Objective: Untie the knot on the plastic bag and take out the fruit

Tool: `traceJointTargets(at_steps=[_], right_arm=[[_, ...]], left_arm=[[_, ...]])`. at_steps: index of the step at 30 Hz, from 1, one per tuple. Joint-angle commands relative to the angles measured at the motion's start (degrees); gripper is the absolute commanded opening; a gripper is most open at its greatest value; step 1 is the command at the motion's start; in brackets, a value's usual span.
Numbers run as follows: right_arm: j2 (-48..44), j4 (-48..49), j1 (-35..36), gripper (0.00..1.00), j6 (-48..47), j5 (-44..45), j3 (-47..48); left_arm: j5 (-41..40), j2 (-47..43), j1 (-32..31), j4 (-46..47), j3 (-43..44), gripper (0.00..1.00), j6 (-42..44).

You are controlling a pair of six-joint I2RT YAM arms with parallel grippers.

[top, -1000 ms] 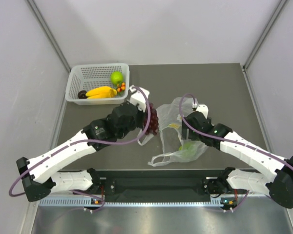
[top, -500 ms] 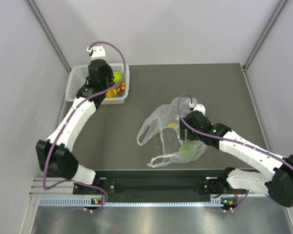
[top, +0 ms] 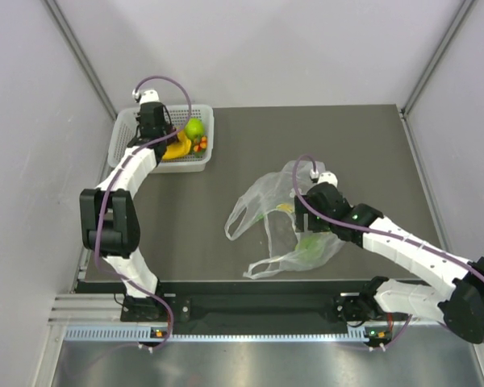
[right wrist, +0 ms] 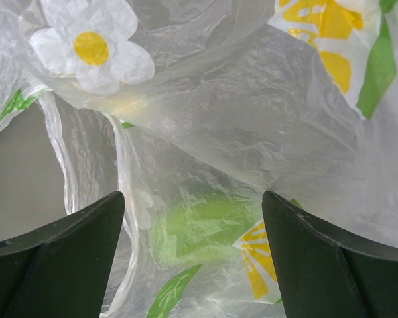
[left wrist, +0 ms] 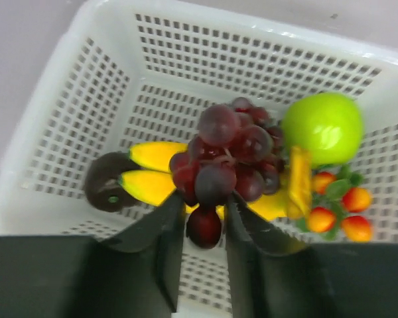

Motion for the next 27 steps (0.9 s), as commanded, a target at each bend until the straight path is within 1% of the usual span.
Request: traceJointTargets(at_steps=[1,2,3,4,5,7,8,10,11,13,14,15,16,20,22,23,24,26,27], right_arm=[[-2.2,0.8,-0.7,0.86,-1.1,0.0,2.1],[-2.4,0.4,-0.7,0.86,-1.6,0.1,2.7],[-2.7,0.0,-0.7,0.87,-1.9,0.1,2.9],[-2.7,-0.5,-0.7,0.87,-2.0,0.1,3.1],[-2.8,-1.1,-0.7,0.88,-2.4,0.2,3.3],[-3.3,-1.7,-0.7,0.89,-2.9,0.1,3.5],[-3.5,-2.3,-0.7,0.9,-3.4,0.1,3.5],[-4.0,-2.6,-0.7,0.9,-4.3,-1.3,3.7],[-4.2,-2.8,-0.6,0.89,-5.1,-2.1,3.9],[-4.4,-4.0,-0.1,0.89,-5.8,-3.0,4.4],[-4.5,-4.5,0.2,0.89,-6.5,-3.3,4.9],[-4.7,-5.1,0.9,0.89,-7.0,-4.0,5.3],[-4.7,-5.6,1.4,0.89,-7.6,-4.5,5.6],[-3.3,-7.4,4.6,0.89,-7.6,-5.6,7.1],[-2.1,-8.2,8.3,0.89,-6.6,-3.9,7.6],[0.0,-8.5,9.8,0.89,-5.9,-2.9,8.3],[1.3,-8.7,12.8,0.89,-5.3,-1.0,8.8],[5.1,-10.0,16.1,0.89,-2.5,3.4,10.6],[6.4,-10.4,16.5,0.88,-1.4,4.4,11.0]], left_arm=[[3.9,-1.6,0.1,5.0,0.6,0.37,-2.7],[4.9,-2.8,0.1,5.0,0.0,0.44,-3.9],[5.4,-3.6,0.1,3.5,-1.4,0.74,-4.5],[6.3,-4.6,0.0,2.5,-2.3,0.81,-5.1],[7.0,-7.0,-0.1,2.3,-3.2,0.99,-6.4],[8.5,-9.9,-0.7,1.8,-6.9,0.99,-7.6],[8.3,-13.4,-1.9,1.4,-8.3,0.99,-8.2],[8.7,-17.3,-3.2,0.7,-12.6,0.99,-9.2],[9.2,-21.4,-4.5,0.4,-14.3,0.99,-10.1],[10.2,-25.6,-6.2,-0.4,-18.7,0.99,-11.5],[10.4,-29.5,-8.5,-0.9,-19.9,0.99,-12.0],[10.0,-31.3,-9.9,-1.7,-21.7,0.99,-12.1],[9.0,-34.5,-13.3,-2.0,-22.5,0.99,-11.7],[9.2,-39.6,-20.6,-4.9,-24.6,0.99,-12.2],[10.6,-42.2,-23.7,-6.1,-26.3,0.99,-13.6],[10.3,-43.2,-24.7,-6.1,-27.1,0.99,-14.0],[10.4,-44.2,-25.6,-6.2,-28.4,0.99,-14.4],[10.6,-46.9,-27.8,-6.3,-29.9,0.99,-15.1],[10.6,-47.6,-28.4,-6.8,-30.1,0.99,-15.3]])
